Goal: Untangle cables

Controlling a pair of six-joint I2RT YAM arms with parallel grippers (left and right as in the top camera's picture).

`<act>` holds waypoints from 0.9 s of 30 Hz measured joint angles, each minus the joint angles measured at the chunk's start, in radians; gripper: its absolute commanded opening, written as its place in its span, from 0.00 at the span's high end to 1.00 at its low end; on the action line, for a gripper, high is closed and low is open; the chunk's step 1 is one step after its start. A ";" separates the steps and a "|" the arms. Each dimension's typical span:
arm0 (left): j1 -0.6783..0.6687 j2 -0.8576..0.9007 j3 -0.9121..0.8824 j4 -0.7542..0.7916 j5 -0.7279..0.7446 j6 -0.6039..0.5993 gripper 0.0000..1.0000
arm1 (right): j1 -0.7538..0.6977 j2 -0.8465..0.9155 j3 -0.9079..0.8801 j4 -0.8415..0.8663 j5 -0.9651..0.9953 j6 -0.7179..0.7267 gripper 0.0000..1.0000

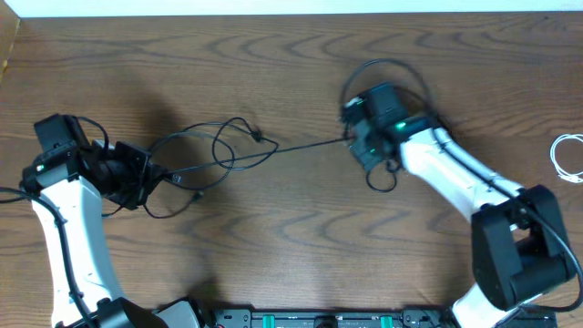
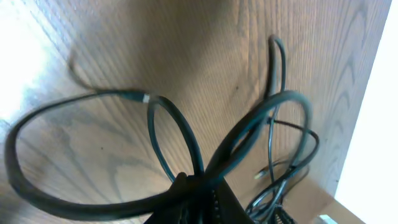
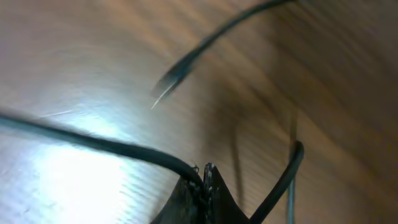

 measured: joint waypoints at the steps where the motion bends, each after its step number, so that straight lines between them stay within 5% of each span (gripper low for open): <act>1: 0.007 0.000 0.000 -0.004 0.005 0.000 0.92 | -0.028 0.000 0.000 -0.004 -0.016 0.033 0.99; 10: 0.090 0.000 0.000 -0.051 0.035 0.017 0.93 | -0.235 0.000 0.000 -0.052 -0.200 0.231 0.99; 23: 0.171 0.000 0.000 -0.054 -0.037 0.048 0.92 | -0.370 0.000 0.000 -0.065 -0.119 0.390 0.99; 27: 0.156 0.000 0.000 -0.056 -0.045 0.058 0.63 | -0.357 0.000 0.000 -0.056 -0.156 0.387 0.99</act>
